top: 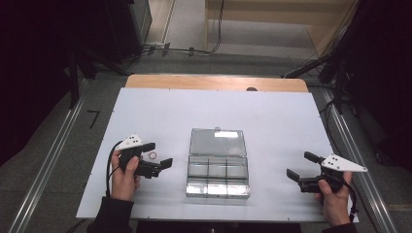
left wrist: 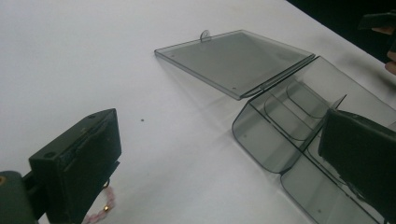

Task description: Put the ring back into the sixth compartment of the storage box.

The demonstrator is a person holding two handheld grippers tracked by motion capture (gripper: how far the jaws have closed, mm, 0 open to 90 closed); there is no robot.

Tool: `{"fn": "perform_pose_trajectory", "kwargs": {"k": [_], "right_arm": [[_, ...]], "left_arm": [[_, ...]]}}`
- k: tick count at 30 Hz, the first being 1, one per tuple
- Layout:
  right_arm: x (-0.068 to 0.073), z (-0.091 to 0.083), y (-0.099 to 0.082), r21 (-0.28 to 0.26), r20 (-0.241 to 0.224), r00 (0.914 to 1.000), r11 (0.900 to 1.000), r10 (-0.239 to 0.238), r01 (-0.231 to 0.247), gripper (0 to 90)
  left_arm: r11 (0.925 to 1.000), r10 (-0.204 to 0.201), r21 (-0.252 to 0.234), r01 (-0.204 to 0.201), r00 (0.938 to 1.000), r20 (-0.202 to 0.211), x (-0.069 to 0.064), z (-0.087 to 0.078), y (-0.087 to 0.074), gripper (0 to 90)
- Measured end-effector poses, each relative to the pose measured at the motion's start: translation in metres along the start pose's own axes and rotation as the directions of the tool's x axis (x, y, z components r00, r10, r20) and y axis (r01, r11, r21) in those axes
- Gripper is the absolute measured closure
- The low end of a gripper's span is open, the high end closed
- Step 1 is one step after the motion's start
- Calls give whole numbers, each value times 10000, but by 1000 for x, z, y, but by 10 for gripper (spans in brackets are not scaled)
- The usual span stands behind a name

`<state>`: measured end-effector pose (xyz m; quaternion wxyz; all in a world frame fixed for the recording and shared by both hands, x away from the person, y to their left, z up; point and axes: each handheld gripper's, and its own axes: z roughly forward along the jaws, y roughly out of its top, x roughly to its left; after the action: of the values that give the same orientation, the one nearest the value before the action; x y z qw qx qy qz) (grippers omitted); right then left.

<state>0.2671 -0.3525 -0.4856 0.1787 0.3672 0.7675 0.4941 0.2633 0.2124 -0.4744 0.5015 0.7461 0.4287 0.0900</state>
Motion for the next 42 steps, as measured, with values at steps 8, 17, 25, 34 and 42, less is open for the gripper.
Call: {"fn": "perform_pose_trajectory", "kwargs": {"k": [8,17,25,34,42], "right_arm": [[-7,3,-9,178,196,9998,9998,-12,9,0],[-12,5,-11,172,206,9997,9998,94,-98,0],[-11,9,-12,244,278,9996,9996,105,-112,0],[-11,11,-12,298,313,9994,9995,132,-141,0],[-11,10,-13,300,324,9994,9995,128,-138,0]], "left_arm": [[9998,-96,180,104,9989,-468,7,-8,-4,69],[9985,-540,62,550,9924,-1104,25,-17,-9,407],[9965,-784,132,822,9795,-1855,38,-12,-13,536],[9956,-318,810,478,9815,-1887,39,-2,-16,663],[9878,166,1546,163,9778,-2089,36,10,-20,713]]}}
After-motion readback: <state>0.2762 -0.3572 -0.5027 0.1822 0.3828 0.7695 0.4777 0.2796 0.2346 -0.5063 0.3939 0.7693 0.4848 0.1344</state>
